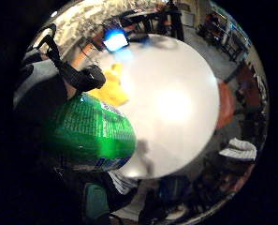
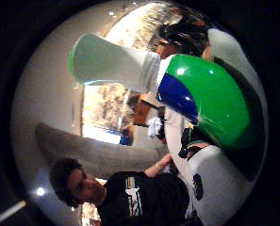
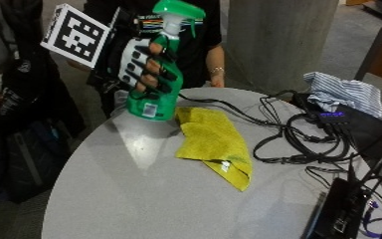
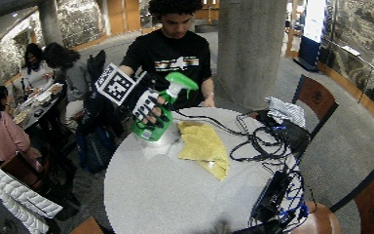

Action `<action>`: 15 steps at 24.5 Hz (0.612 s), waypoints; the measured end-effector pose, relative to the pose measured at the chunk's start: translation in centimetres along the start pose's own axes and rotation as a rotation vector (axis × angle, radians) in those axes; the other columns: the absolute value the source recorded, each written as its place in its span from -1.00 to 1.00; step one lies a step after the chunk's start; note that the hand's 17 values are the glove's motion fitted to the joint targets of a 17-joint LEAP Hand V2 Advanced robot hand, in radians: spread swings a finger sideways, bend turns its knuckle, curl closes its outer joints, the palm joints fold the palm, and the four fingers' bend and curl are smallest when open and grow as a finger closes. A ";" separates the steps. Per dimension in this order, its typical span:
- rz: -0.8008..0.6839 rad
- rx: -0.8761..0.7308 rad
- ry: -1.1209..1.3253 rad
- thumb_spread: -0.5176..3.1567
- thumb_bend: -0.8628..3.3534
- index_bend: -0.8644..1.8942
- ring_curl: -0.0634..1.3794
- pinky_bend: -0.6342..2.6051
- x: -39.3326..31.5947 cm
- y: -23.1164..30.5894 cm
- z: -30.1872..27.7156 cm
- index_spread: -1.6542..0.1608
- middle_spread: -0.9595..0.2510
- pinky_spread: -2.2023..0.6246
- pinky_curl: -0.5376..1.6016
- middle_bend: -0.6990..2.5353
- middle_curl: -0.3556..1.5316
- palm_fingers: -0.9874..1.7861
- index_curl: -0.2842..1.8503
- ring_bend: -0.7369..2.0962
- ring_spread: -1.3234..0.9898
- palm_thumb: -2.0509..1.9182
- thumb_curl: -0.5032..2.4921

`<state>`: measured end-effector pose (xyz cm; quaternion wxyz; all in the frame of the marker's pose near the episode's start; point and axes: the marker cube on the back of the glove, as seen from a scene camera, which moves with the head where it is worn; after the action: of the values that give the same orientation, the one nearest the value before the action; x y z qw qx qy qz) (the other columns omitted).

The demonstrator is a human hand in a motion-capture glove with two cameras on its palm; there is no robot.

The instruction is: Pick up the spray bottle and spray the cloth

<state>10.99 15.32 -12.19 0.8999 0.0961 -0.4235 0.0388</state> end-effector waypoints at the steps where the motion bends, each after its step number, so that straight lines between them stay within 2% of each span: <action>1: -0.055 0.039 -0.081 -0.32 -0.60 -0.31 -0.40 -0.23 -1.2 -0.2 0.8 0.53 0.55 0.59 -0.18 -0.45 -0.19 0.48 -0.53 -0.15 0.14 0.52 -0.25; 4: -0.197 0.113 -0.268 -0.32 -0.60 -0.31 -0.40 -0.23 -5.0 -0.8 4.5 0.53 0.55 0.59 -0.18 -0.45 -0.19 0.48 -0.53 -0.15 0.14 0.52 -0.25; 6: -0.235 0.112 -0.335 -0.32 -0.60 -0.31 -0.41 -0.23 -6.9 -0.9 7.6 0.53 0.56 0.59 -0.18 -0.45 -0.19 0.47 -0.53 -0.15 0.14 0.52 -0.25; 10: -0.209 0.093 -0.377 -0.32 -0.60 -0.30 -0.40 -0.24 -8.7 -1.2 14.5 0.54 0.56 0.59 -0.18 -0.45 -0.19 0.46 -0.52 -0.15 0.14 0.52 -0.25; 15: -0.122 0.130 -0.340 -0.31 -0.60 -0.30 -0.41 -0.24 -6.6 -2.1 21.3 0.54 0.56 0.60 -0.18 -0.46 -0.20 0.45 -0.52 -0.16 0.15 0.52 -0.25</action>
<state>-9.02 8.98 -4.31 0.8079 0.1847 -0.5596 -0.0056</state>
